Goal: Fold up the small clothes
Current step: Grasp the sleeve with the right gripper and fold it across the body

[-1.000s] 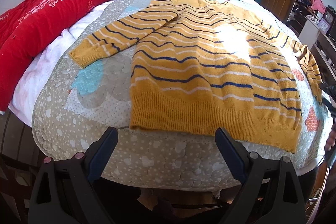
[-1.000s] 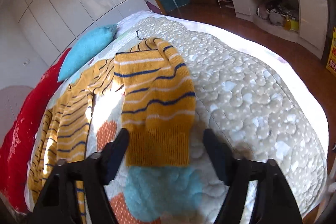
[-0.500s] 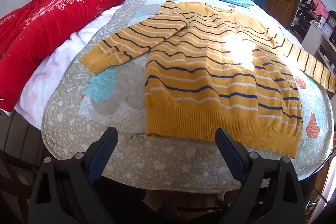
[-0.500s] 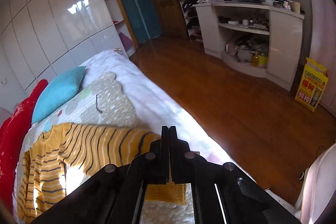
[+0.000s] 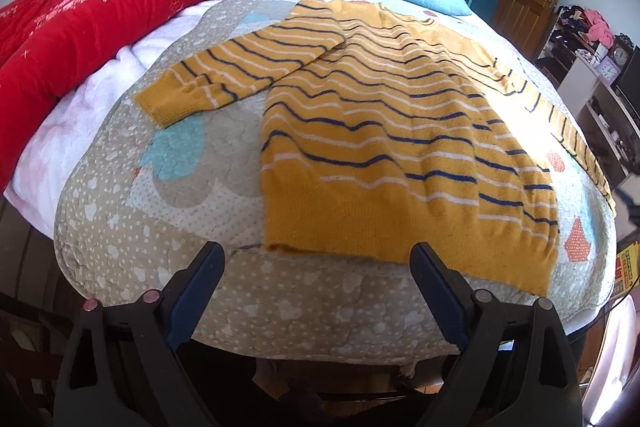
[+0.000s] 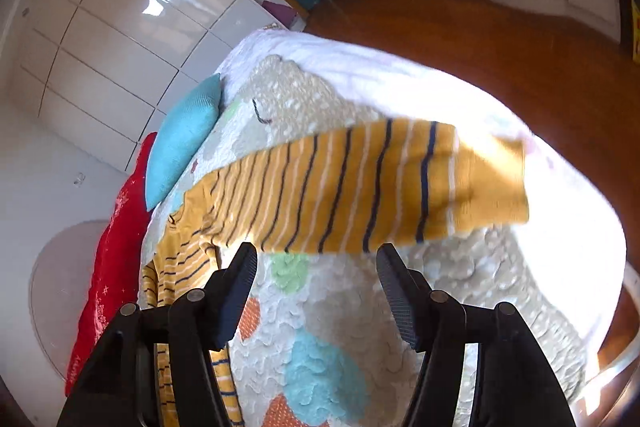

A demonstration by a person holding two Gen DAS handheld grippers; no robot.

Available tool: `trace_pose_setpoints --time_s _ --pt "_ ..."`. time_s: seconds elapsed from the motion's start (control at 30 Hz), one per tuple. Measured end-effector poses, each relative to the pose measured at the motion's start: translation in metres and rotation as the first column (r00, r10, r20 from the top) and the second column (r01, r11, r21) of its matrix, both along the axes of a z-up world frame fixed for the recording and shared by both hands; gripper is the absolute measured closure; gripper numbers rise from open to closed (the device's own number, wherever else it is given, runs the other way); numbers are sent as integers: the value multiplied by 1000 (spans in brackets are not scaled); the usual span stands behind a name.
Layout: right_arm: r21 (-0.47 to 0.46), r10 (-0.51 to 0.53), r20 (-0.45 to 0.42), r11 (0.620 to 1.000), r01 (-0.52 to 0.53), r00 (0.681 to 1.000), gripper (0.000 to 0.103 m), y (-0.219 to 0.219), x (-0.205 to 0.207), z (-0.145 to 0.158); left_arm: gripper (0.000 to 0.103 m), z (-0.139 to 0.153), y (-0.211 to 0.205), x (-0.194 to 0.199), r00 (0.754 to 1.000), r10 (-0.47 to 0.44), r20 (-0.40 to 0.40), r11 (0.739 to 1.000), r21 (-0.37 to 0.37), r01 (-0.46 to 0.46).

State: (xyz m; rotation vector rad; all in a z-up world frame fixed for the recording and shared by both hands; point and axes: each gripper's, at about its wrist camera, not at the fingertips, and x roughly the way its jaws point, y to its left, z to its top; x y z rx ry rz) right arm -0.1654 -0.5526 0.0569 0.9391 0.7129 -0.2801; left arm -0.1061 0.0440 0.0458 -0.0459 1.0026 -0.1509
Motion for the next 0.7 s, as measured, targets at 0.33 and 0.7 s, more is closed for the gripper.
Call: trace_pose_setpoints --time_s 0.33,0.7 --pt "-30 -230 -55 973 228 972 87 -32 29 -41 10 -6 8 7 999 31 -16 999 -6 -31" --pt "-430 153 -18 891 -146 988 94 106 179 88 10 -16 38 18 996 78 -36 994 -73 -81"
